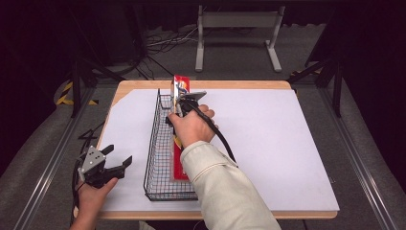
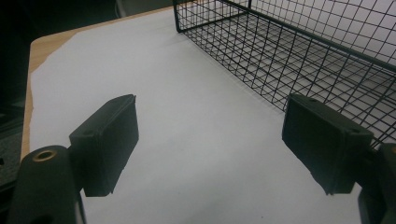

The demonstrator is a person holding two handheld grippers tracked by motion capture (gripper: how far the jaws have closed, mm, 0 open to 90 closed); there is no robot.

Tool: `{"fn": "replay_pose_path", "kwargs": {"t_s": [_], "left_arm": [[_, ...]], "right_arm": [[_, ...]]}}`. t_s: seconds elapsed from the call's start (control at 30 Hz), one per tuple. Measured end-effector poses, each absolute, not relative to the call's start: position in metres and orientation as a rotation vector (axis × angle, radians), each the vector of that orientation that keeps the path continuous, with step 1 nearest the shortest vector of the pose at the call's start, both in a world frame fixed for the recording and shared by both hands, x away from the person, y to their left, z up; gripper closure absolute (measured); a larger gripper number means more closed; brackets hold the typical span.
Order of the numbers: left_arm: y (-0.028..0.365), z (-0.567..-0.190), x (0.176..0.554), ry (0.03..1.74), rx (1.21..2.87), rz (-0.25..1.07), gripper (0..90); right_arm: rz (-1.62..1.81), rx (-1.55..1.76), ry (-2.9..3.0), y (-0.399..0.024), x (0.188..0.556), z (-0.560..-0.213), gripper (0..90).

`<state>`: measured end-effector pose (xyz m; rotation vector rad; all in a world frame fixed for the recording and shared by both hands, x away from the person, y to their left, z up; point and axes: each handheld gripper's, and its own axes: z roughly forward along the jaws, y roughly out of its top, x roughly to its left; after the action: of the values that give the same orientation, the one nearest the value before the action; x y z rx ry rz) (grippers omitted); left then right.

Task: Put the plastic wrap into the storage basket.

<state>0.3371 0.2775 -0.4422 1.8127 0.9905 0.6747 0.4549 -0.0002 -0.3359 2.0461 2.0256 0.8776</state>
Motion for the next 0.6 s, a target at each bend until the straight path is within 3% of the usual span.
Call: {"fn": "replay_pose_path", "kwargs": {"t_s": [0.6], "left_arm": [[0.277, -0.443, 0.339, 1.005, 1.818, 0.652, 19.4]], "right_arm": [[0.791, 2.118, 2.039, 0.001, 0.460, -0.364, 40.5]]}}
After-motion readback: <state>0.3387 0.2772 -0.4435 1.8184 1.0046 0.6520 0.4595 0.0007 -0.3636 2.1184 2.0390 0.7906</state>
